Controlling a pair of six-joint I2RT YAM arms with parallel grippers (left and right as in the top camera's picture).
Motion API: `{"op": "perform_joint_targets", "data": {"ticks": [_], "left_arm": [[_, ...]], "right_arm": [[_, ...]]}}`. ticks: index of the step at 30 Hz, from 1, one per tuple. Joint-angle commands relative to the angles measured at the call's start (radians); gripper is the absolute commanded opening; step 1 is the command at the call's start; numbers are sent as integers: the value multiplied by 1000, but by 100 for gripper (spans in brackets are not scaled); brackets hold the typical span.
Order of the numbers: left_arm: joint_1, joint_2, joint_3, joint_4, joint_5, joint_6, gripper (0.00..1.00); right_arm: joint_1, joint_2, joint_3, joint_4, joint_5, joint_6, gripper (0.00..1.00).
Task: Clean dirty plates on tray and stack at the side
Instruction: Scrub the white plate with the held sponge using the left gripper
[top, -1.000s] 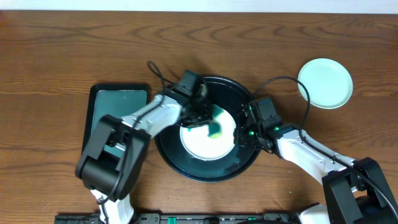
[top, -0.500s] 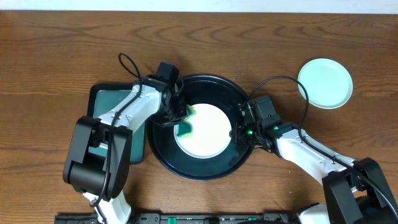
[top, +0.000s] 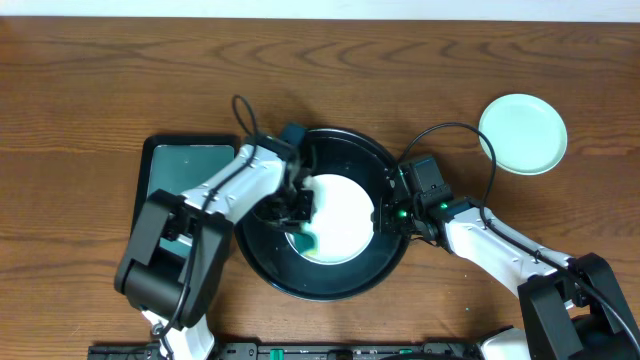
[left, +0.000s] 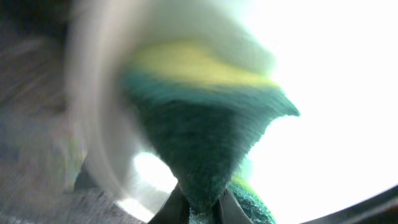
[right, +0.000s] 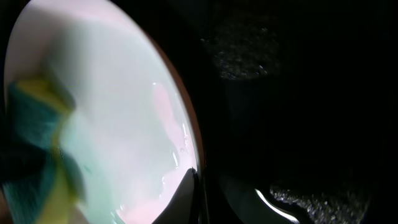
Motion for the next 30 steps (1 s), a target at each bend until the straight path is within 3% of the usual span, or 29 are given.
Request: {"op": "perform_joint_targets", "data": {"ticks": [1, 14, 26, 30], "left_arm": [[-71, 66, -55, 21, 121, 72, 7], [-145, 66, -55, 277, 301, 8, 7], [-142, 66, -55, 553, 279, -175, 7], [-140, 66, -55, 573, 128, -211, 7]], "right_arm": [[0, 13, -17, -12, 41, -14, 2], [0, 13, -17, -13, 41, -14, 2], [0, 13, -17, -13, 41, -14, 1], [0, 13, -17, -13, 41, -14, 1]]}}
